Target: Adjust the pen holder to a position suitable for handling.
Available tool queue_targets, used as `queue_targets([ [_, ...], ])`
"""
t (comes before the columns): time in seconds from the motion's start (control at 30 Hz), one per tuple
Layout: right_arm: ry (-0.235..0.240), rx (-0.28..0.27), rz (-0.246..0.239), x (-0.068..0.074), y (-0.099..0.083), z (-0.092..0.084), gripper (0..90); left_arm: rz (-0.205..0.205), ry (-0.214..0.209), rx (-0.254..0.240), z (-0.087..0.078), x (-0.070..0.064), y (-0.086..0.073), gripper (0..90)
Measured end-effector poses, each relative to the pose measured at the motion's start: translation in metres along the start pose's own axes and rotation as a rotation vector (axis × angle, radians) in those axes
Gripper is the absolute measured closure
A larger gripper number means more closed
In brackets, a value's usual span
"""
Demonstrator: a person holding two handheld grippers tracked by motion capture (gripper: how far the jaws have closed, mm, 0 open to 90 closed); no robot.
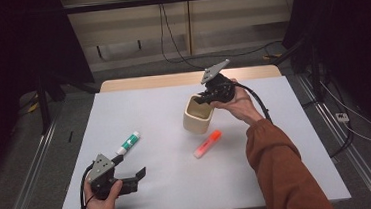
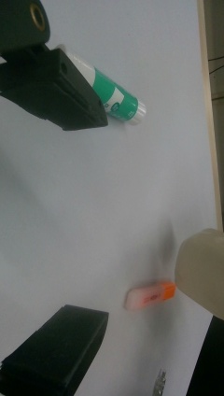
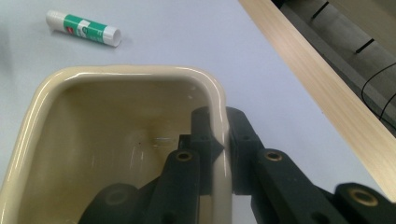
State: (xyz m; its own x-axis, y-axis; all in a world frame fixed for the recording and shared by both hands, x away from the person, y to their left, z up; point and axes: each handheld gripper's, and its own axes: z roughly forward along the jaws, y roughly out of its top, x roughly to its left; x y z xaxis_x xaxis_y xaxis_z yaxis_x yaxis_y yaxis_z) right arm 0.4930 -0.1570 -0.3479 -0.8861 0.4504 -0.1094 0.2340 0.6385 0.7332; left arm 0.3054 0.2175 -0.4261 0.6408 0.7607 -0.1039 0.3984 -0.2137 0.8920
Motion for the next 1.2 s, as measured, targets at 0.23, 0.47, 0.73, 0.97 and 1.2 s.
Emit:
queue_targets([
  [0.23, 0.026, -0.004, -0.048, 0.005, 0.007, 0.018, 83.7, 0.0, 0.005, 0.003, 0.0, 0.001, 0.0, 6.6],
  [0.47, 0.048, 0.021, -0.066, 0.01, 0.006, 0.033, 83.6, -0.012, 0.002, -0.001, -0.001, 0.001, -0.001, 6.6],
  [0.73, 0.064, -0.018, -0.034, 0.013, 0.007, 0.045, 82.4, -0.002, 0.002, 0.011, 0.0, 0.002, -0.001, 6.6],
  [0.97, 0.073, -0.029, -0.013, 0.016, 0.015, 0.052, 80.4, -0.011, -0.001, 0.006, -0.001, 0.001, -0.001, 6.5],
  [1.2, 0.052, -0.039, 0.045, 0.014, 0.013, 0.047, 77.5, -0.011, 0.003, 0.007, -0.002, 0.004, -0.001, 6.5],
])
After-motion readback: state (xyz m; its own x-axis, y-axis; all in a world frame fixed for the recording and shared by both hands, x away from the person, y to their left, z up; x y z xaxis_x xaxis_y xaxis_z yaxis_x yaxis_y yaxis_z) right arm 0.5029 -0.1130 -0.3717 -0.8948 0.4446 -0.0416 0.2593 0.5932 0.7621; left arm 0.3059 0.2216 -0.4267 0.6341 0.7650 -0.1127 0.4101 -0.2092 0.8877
